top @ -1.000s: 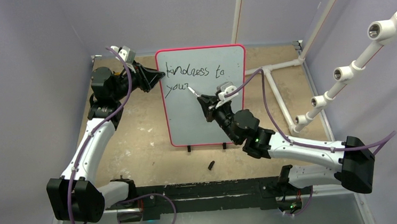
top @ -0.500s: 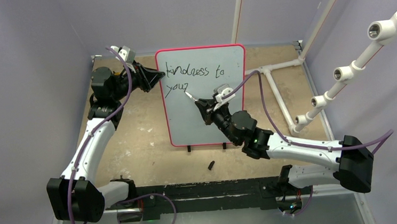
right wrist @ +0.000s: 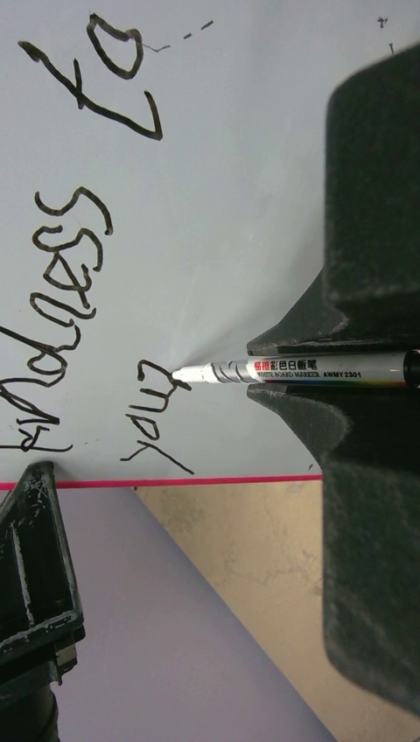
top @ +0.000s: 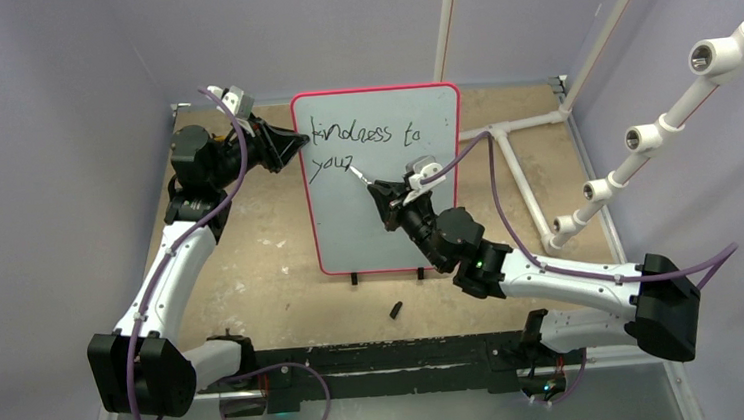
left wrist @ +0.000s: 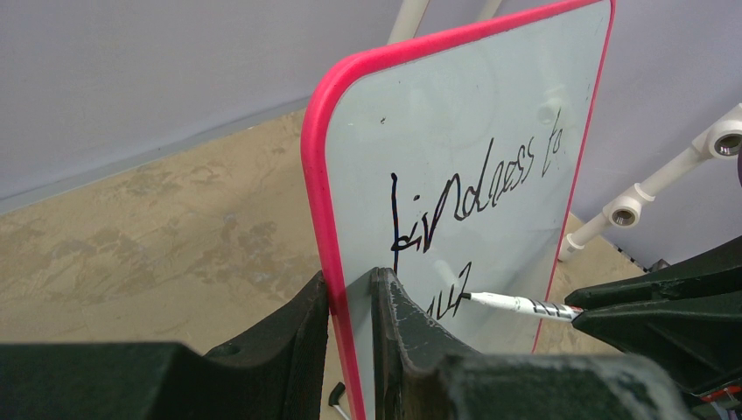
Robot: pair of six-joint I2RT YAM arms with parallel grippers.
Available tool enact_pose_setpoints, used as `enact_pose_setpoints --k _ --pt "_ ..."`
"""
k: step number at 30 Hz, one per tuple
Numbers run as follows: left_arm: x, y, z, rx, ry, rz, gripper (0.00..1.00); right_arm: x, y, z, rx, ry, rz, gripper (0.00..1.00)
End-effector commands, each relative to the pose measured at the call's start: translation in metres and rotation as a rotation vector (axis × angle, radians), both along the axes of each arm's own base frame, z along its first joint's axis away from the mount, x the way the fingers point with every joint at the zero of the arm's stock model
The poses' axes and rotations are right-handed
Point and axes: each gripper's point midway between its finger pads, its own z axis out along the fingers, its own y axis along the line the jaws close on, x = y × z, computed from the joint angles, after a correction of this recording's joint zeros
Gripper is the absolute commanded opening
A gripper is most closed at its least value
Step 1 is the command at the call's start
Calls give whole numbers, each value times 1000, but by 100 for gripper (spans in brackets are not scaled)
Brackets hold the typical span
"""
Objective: Write a sentence on the whiteboard
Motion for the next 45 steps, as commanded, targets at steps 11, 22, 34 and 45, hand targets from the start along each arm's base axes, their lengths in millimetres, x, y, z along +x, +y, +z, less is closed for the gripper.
enact_pose_setpoints --k 11,22,34,45 --pt "-2 -3 -11 0 27 -24 0 5 -29 5 13 9 -113 0" --pt "-2 -3 -11 1 25 -17 0 -2 -26 15 13 -26 -60 0" --pt "1 1 -14 6 27 11 0 -21 -37 24 15 -50 15 0" --pt "3 2 -17 10 32 22 0 -25 -53 24 15 -90 13 0"
